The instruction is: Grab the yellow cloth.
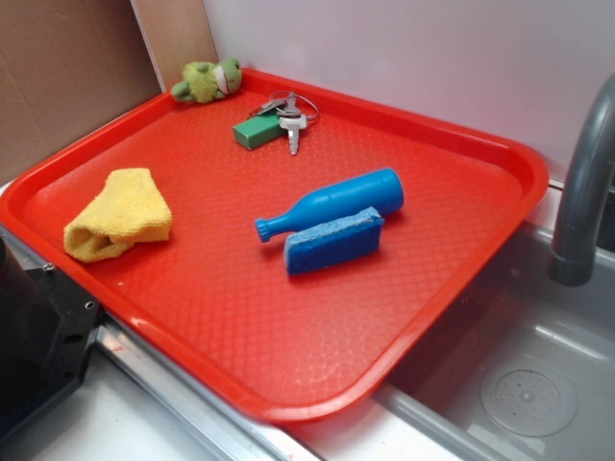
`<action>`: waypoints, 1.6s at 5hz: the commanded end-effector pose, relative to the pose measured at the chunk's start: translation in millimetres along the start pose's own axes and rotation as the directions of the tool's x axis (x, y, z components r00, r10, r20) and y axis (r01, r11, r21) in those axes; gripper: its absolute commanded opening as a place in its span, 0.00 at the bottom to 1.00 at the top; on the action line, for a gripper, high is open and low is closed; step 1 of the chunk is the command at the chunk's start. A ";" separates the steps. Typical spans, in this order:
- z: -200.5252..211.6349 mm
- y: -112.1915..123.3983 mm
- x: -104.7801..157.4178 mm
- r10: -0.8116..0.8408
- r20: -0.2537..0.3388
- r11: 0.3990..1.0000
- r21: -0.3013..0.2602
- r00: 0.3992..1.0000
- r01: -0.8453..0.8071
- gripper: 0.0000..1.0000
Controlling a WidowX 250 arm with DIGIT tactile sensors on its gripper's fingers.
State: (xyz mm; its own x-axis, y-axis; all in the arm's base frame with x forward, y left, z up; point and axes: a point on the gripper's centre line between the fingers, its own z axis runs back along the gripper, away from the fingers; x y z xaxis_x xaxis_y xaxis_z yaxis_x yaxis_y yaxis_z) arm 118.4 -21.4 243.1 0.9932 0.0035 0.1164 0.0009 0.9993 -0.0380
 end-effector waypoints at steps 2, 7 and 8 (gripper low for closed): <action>-50.5 34.4 19.1 -0.026 -0.006 1.000 0.017 1.000 0.026 1.00; -209.8 50.4 13.1 -0.187 -0.143 0.982 0.013 0.972 0.191 1.00; -220.6 63.5 5.9 -0.151 -0.172 0.988 0.012 0.973 0.155 1.00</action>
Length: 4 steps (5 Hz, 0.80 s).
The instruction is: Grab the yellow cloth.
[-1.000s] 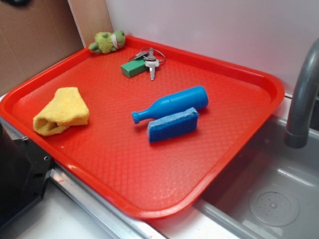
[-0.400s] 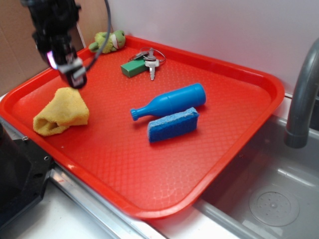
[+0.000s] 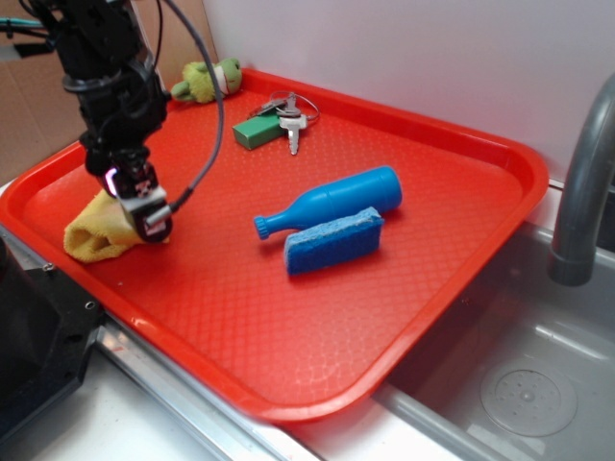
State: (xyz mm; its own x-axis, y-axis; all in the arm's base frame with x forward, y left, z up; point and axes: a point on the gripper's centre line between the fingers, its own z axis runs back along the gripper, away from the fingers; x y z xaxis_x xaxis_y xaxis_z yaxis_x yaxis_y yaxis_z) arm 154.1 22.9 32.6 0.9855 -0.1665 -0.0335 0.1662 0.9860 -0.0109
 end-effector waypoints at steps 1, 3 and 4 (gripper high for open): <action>-15.7 26.0 -7.6 0.089 -0.049 0.995 0.054 0.995 -0.086 0.00; 16.2 36.0 -17.7 0.154 0.006 0.983 0.097 0.988 -0.154 0.00; 66.4 28.1 -7.4 0.080 0.076 0.988 0.122 0.994 -0.089 0.00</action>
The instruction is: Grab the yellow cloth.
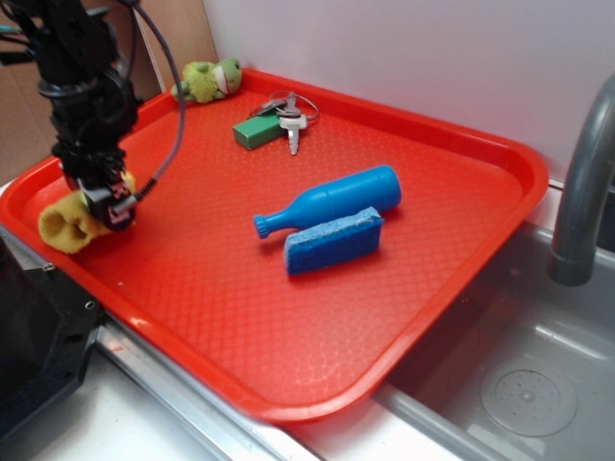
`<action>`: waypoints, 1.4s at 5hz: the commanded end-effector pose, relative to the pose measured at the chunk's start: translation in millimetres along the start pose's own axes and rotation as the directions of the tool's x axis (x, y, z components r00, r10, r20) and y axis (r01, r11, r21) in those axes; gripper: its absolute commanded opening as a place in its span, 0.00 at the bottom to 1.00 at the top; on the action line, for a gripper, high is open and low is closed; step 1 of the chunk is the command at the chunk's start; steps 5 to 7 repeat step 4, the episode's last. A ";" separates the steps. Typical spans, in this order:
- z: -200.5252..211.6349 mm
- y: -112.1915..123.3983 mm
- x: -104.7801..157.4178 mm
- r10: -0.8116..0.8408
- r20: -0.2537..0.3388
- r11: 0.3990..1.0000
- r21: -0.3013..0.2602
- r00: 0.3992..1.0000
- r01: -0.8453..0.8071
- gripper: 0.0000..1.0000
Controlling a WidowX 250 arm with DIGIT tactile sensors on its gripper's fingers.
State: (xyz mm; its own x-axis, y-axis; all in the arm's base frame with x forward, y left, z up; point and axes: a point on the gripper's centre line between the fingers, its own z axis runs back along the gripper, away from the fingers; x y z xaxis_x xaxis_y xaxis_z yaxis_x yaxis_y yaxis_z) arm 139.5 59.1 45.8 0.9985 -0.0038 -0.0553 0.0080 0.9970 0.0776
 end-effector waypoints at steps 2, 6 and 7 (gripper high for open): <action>155.3 -36.6 35.4 -0.160 0.163 0.985 -0.032 0.974 0.167 0.00; 179.8 -48.3 46.5 -0.095 0.262 0.990 -0.074 0.960 0.118 0.00; 179.8 -48.3 46.5 -0.095 0.262 0.990 -0.074 0.960 0.118 0.00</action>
